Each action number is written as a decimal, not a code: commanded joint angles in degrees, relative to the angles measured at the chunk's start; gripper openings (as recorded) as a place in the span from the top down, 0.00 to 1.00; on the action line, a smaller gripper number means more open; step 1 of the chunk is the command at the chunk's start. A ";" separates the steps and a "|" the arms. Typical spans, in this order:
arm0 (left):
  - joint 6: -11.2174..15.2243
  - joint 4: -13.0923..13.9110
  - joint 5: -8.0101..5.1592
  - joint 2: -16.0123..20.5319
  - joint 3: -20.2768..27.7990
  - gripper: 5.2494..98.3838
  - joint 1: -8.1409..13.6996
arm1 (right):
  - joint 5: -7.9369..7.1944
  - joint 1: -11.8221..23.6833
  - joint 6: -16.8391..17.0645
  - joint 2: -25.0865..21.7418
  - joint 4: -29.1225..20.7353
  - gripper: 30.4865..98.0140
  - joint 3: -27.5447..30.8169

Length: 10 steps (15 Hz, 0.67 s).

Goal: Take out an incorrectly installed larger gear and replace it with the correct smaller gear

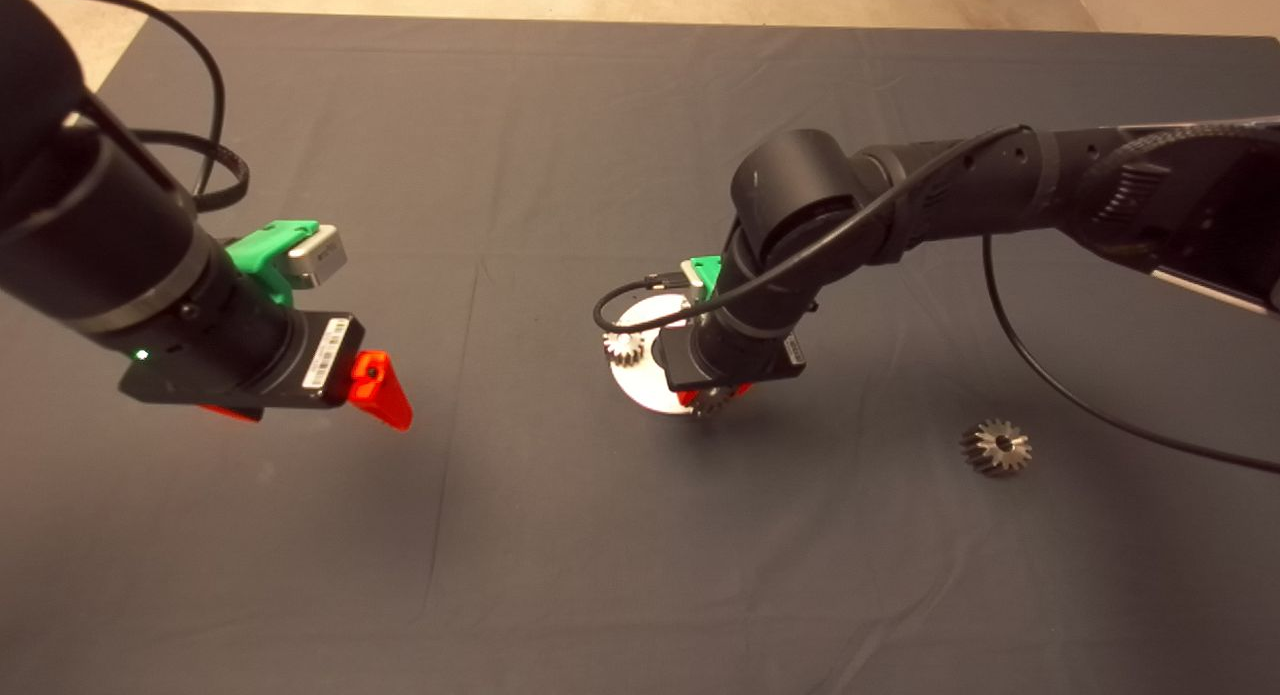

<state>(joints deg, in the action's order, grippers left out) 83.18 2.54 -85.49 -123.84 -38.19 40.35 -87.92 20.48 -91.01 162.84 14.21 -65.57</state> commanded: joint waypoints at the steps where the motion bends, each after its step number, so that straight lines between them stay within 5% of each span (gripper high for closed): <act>1: -0.30 -0.25 -0.11 -0.11 -0.05 0.01 0.79 | -0.41 1.23 -0.30 0.04 -1.21 0.93 -1.38; 10: -0.36 -1.39 -0.02 0.04 -0.38 0.01 0.79 | -0.41 1.06 0.14 0.25 -1.09 0.93 -2.35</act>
<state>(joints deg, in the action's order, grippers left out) 83.15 1.79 -85.44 -123.98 -38.53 40.35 -87.89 20.44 -90.95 162.76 14.24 -68.16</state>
